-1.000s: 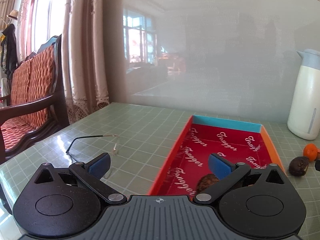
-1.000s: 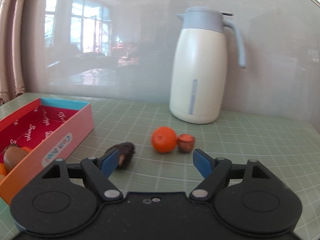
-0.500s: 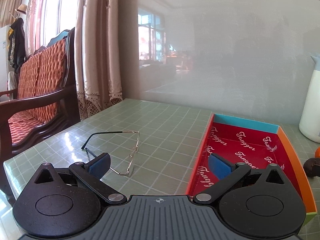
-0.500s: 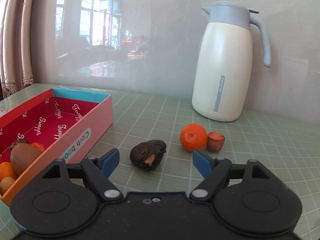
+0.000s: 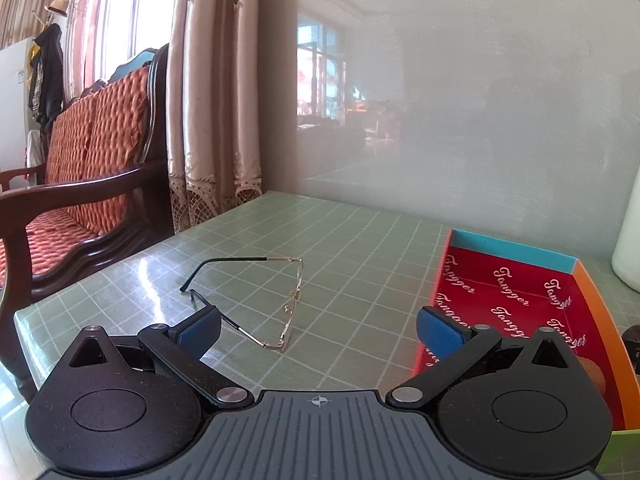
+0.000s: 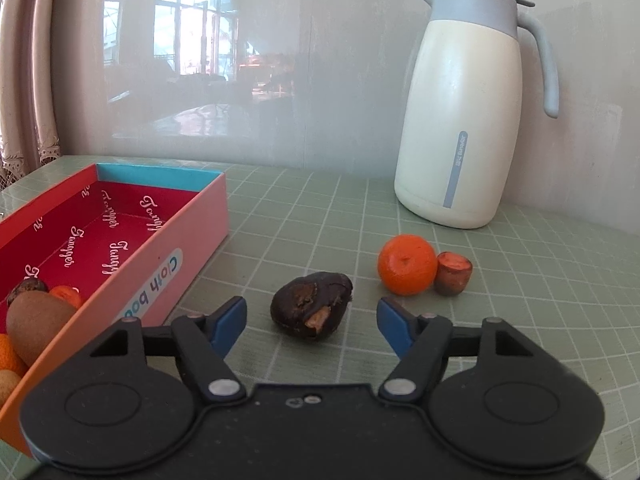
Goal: Organize fruits
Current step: 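Reach the right gripper to the dark brown dried fruit and close on it, then carry the dried fruit with the right gripper into the red box and release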
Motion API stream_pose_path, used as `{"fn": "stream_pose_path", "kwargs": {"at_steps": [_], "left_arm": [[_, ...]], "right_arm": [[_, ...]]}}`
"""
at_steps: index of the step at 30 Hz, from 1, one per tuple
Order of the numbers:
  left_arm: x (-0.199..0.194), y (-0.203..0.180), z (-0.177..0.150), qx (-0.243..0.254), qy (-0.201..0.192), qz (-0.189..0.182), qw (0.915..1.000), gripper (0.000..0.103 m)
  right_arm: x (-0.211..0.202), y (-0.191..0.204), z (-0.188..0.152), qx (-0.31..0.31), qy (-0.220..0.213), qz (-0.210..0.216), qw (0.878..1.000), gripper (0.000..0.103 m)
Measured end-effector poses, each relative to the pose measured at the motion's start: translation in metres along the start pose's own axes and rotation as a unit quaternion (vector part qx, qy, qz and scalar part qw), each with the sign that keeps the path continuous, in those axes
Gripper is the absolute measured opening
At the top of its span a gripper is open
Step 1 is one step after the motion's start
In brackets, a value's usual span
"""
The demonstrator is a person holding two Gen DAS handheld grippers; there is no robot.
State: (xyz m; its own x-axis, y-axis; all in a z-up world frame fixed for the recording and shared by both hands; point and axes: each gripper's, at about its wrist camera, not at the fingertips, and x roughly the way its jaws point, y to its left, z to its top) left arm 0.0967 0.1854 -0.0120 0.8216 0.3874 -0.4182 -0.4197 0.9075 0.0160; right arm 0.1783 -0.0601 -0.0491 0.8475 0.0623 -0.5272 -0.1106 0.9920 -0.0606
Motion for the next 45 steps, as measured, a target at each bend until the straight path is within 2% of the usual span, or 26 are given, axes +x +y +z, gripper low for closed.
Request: {"fn": "stream_pose_path", "kwargs": {"at_steps": [7,13,14,15,16,24,32,39,45], "left_arm": [[0.002,0.003,0.000,-0.003,0.004,0.000,1.0000,0.103],[0.004,0.001,0.000,-0.001,0.005,0.000,1.0000,0.103],[0.004,0.001,-0.001,-0.001,0.006,0.000,1.0000,0.103],[0.004,0.001,0.000,0.000,0.006,0.000,1.0000,0.103],[0.004,0.001,0.000,0.000,0.006,0.000,1.0000,0.103],[0.002,0.000,0.000,-0.001,0.003,0.000,1.0000,0.103],[0.002,0.000,0.000,-0.006,0.006,-0.001,1.0000,0.103],[0.000,-0.007,-0.001,-0.002,0.005,-0.003,1.0000,0.103],[0.001,-0.008,-0.002,0.003,0.005,0.002,1.0000,0.103]], "right_arm": [[0.018,0.000,0.004,0.008,0.035,0.000,0.999,0.067],[0.025,-0.002,0.006,0.018,0.039,0.007,0.999,0.066],[0.025,-0.002,0.006,0.017,0.037,0.011,0.999,0.059],[0.024,-0.001,0.006,0.014,0.035,0.012,0.999,0.046],[0.022,0.001,0.007,0.008,0.034,0.008,0.999,0.042],[0.014,0.004,0.005,0.000,0.038,0.014,0.999,0.042],[-0.013,0.003,0.008,-0.022,0.012,0.017,1.000,0.042],[-0.027,-0.005,0.014,-0.019,-0.004,0.020,1.000,0.042],[-0.035,0.004,0.018,-0.017,-0.020,0.037,0.999,0.042]]}}
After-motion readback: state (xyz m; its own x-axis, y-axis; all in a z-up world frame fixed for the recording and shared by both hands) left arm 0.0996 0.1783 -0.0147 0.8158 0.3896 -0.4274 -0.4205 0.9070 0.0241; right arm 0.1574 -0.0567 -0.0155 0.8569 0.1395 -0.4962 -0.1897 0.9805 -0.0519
